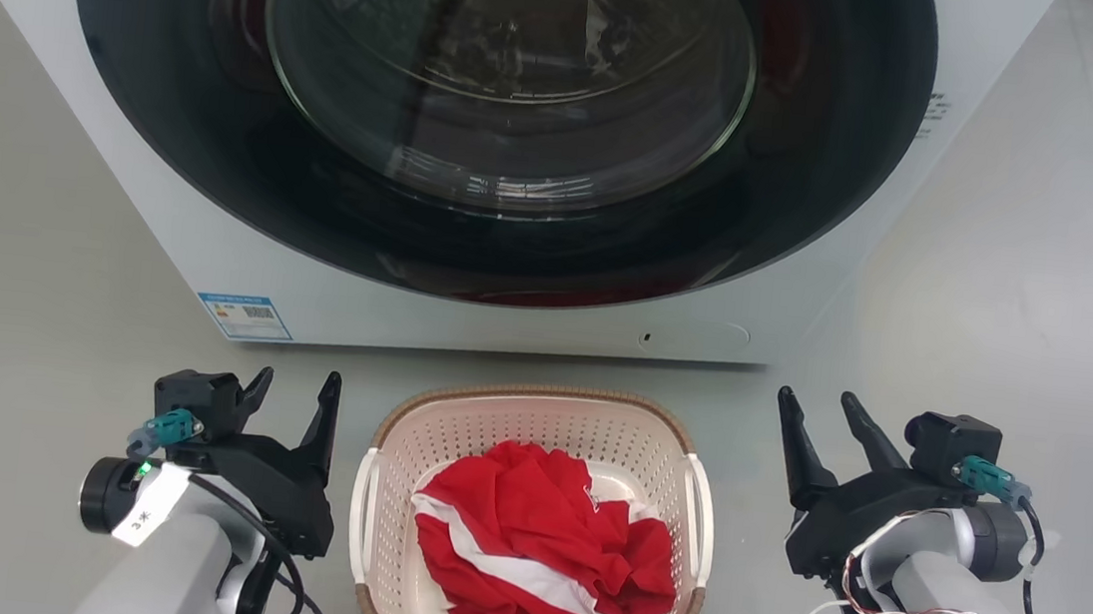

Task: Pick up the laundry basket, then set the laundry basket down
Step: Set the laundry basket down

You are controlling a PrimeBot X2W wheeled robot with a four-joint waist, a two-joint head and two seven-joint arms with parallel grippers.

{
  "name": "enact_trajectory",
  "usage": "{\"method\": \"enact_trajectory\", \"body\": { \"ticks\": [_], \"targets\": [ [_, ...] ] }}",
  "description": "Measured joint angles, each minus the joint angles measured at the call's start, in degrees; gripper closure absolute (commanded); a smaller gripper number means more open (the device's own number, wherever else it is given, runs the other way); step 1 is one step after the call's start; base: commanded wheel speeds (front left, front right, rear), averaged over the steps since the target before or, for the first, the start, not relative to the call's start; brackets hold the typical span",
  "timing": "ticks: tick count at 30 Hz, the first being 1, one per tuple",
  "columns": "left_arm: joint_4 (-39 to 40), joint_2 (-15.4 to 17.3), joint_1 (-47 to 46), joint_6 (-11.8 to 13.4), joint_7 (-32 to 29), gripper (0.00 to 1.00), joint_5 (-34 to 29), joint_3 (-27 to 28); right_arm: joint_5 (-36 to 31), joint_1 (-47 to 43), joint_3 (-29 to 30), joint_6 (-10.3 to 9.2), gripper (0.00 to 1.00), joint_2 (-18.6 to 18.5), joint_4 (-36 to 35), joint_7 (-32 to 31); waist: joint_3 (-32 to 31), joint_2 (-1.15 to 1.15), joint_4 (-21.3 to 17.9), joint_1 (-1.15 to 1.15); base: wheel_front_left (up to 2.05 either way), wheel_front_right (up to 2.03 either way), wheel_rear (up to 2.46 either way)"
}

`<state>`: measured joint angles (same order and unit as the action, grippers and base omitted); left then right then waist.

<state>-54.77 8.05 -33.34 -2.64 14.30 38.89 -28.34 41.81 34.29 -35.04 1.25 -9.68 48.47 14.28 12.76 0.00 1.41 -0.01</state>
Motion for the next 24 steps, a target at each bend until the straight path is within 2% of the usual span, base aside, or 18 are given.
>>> {"method": "enact_trajectory", "body": {
  "ticks": [12, 16, 18, 24],
  "targets": [
    [17.2, 2.5, 10.5, 6.3, 0.0, 0.00, -4.9, 3.1, -5.5, -8.7, 5.0, -4.80, 0.00, -2.7, -14.9, 0.0, -5.8, 0.00, -0.1, 0.00, 0.00, 0.00, 0.00],
    [23.1, 3.1, 14.3, 7.3, 0.0, 0.00, -7.1, 3.7, -7.1, -12.2, 6.1, -5.70, 0.00, -3.8, -19.6, 0.0, -7.4, 0.00, -0.1, 0.00, 0.00, 0.00, 0.00],
    [29.4, 3.8, 18.3, 8.3, 0.0, 0.00, -8.3, 4.9, -9.2, -15.2, 7.1, -6.61, 0.00, -4.4, -24.5, 0.0, -8.4, 0.00, -0.1, 0.00, 0.00, 0.00, 0.00],
    [36.6, 4.1, 21.8, 9.2, 0.0, 0.00, -11.0, 5.8, -11.1, -20.0, 9.3, -7.36, 0.00, -5.7, -29.8, 0.0, -9.2, 0.01, 0.1, 0.00, 0.00, 0.00, 0.00]
  ]
}}
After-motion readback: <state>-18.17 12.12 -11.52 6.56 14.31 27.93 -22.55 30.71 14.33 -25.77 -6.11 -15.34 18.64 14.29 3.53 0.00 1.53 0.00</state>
